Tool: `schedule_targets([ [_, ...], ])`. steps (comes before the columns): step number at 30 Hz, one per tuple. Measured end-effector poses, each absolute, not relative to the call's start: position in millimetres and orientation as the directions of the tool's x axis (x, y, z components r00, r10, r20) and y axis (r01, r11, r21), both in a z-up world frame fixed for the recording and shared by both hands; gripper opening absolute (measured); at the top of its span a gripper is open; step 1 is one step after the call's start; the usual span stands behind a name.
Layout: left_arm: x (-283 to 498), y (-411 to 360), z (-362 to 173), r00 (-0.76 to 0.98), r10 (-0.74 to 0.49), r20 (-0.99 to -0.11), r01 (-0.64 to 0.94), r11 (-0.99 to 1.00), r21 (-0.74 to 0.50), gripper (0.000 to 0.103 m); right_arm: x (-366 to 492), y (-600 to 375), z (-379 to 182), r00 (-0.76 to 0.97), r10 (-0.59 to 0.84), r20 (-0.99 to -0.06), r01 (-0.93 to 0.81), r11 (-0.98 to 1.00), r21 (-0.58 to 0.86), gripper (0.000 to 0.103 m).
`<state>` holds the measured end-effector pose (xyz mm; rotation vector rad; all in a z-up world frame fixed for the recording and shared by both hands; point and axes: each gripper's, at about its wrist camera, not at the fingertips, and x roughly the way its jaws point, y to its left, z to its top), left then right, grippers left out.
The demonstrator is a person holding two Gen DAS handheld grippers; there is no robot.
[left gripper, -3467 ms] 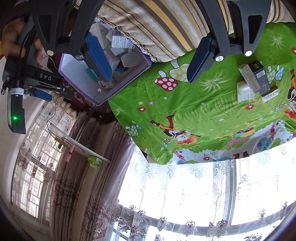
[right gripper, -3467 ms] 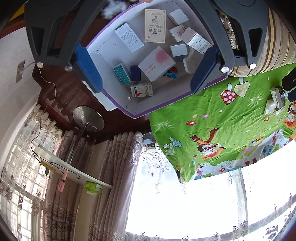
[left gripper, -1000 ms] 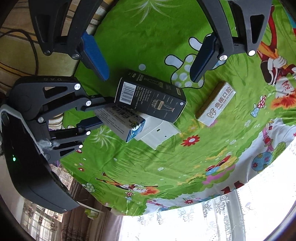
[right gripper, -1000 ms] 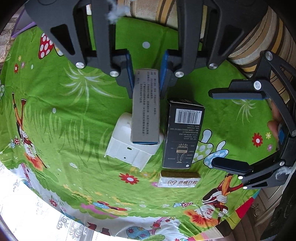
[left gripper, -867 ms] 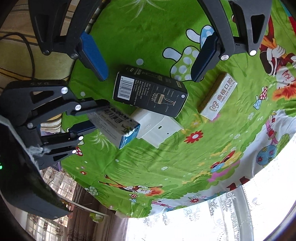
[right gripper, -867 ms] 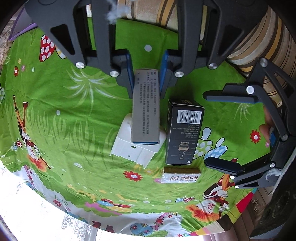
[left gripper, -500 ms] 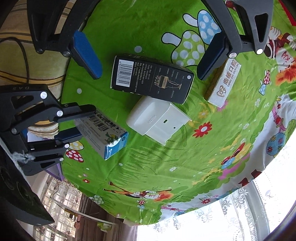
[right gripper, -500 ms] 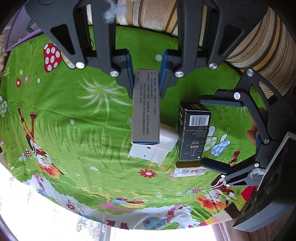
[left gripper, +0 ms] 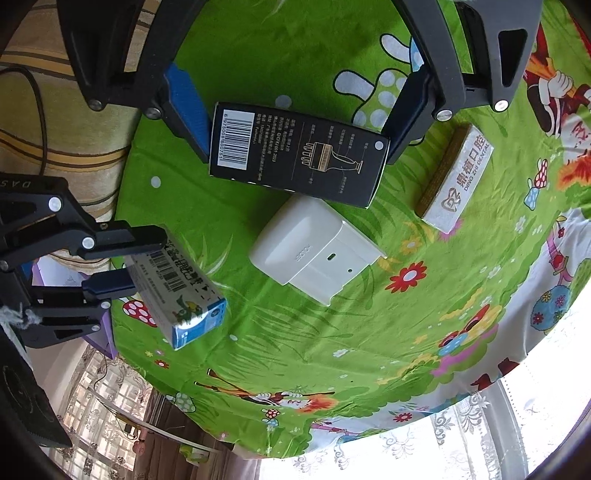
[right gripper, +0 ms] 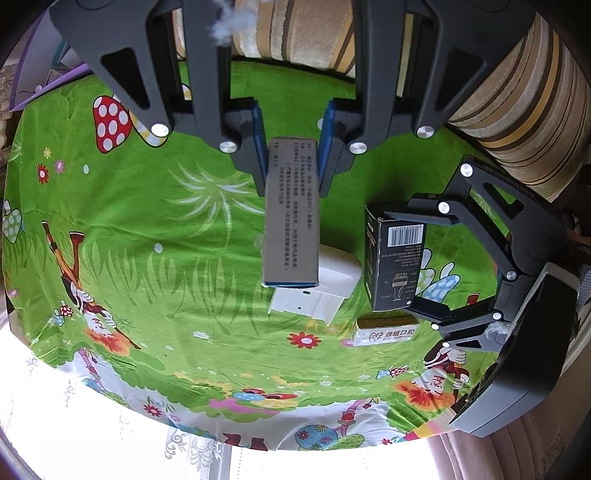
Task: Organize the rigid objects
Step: 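Grasp the black box with the left tool, then carry the black box and tall white-grey box over the purple box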
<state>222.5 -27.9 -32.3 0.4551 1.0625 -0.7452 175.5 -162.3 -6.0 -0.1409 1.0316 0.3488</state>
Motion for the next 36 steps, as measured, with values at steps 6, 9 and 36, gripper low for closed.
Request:
schedule_targets([
  [6,202,-30,-19,0.345,-0.293,-0.892,0.684,0.729,0.025,0.088,166,-171,4,0.488,0.21,-0.847,-0.327,0.944,0.045,0.028],
  [9,191,-32,-10,0.368,-0.301,-0.88,0.665,0.746,0.023,0.088,158,-178,8,0.496,0.209,-0.843,-0.311,0.949,0.052,0.028],
  [36,111,-138,53,0.42,-0.431,-0.799,0.695,0.719,-0.022,0.088,83,-308,41,0.587,0.123,-0.801,-0.102,0.992,0.077,0.028],
])
